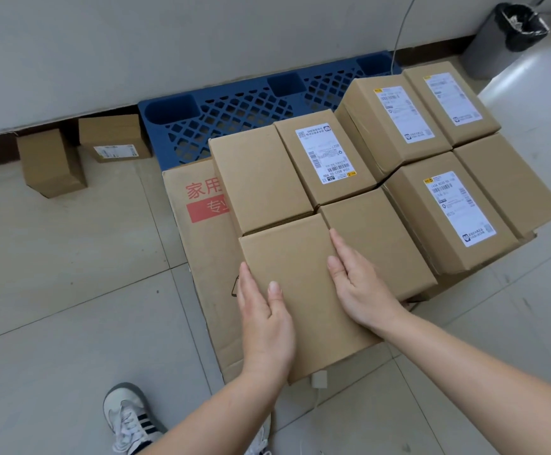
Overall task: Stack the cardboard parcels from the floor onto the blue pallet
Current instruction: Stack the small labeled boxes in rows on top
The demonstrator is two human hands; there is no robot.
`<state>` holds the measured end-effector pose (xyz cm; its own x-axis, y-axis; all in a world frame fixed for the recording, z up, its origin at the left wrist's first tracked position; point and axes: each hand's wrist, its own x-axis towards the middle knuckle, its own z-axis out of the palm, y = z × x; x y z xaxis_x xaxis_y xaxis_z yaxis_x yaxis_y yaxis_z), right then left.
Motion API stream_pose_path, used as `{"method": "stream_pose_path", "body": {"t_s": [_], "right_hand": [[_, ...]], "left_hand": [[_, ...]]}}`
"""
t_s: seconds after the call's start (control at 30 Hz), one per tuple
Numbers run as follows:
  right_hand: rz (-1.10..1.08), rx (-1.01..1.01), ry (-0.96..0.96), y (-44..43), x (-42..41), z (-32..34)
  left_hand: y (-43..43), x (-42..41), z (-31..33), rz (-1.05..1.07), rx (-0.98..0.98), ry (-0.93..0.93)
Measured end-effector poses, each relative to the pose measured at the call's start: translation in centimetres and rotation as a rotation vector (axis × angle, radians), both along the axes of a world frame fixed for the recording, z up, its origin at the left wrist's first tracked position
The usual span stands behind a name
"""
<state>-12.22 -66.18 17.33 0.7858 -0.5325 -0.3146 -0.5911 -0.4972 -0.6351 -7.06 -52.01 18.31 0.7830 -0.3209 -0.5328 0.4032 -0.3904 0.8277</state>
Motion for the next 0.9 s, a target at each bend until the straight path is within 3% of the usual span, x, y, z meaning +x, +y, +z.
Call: {"method": "stream_pose_path", "body": {"t_s": [0.2, 0.37, 0.9], "right_hand": [[-0.038, 0.101, 0.084, -0.5, 1.6, -1.5], [-0.023, 0.071, 0.131, -0.5, 2.2, -2.4], [-0.137, -0.198, -0.052, 1.4, 5.3, -0.9]], "left_hand": [[-0.7, 0.8, -1.8, -0.051, 0.032, 0.023], [-1.0, 1.6, -2.5, -0.131, 0.075, 0.07], [-0.2, 5.6, -1.2, -0.187, 0.033, 0.091]]}}
